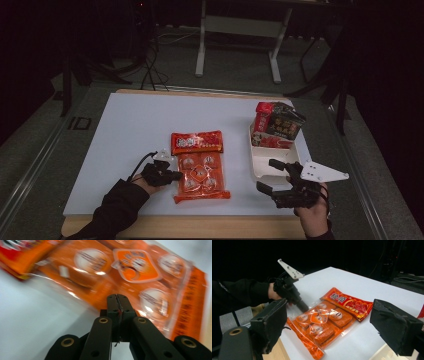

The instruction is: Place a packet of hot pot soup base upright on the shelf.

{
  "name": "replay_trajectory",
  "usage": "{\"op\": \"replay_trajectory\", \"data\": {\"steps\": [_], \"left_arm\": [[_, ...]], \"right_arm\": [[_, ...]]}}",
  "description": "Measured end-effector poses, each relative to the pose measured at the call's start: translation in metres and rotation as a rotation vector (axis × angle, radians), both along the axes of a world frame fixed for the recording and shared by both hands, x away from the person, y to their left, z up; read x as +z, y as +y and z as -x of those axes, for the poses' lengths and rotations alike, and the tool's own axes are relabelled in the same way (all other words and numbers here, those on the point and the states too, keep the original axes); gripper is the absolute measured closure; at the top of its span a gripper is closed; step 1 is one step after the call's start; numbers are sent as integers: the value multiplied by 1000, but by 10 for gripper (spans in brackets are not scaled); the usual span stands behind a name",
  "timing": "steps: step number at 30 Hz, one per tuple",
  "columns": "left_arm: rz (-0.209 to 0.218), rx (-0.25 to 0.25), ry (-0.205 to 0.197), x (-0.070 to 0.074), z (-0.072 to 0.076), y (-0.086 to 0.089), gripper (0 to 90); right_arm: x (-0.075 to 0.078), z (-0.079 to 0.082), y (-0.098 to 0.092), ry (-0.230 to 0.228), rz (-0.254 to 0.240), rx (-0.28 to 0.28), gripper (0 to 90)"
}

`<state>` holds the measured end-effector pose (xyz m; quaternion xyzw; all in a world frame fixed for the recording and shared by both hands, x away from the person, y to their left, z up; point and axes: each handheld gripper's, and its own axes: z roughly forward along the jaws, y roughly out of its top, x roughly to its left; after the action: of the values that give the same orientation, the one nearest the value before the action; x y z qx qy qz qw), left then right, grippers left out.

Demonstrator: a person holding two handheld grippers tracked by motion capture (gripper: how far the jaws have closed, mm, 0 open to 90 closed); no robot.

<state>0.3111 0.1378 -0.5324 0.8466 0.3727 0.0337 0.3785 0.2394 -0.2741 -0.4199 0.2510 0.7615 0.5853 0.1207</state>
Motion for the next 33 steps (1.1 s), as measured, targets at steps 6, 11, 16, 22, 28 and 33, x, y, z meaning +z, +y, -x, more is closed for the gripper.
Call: {"op": "replay_trajectory", "data": {"steps": [6,11,16,22,28,33], "left_arm": [[-1,104,-50,1,-22,11,894],[-14,99,-58,-5,-32,6,896],[-24,92,-69,-5,-37,-3,897],[-36,90,-67,-5,-38,-7,898],[-47,74,-65,-3,-41,-14,898],[-43,60,-65,-3,-42,-24,899]], "right_arm": [[0,0,-2,2,-4,-2,142],[-1,0,-3,3,-3,-4,142],[-1,-1,-3,6,1,-2,142],[-2,-1,-1,6,11,4,141],[-2,0,-1,8,9,6,142],[-2,0,-1,8,9,5,142]]}}
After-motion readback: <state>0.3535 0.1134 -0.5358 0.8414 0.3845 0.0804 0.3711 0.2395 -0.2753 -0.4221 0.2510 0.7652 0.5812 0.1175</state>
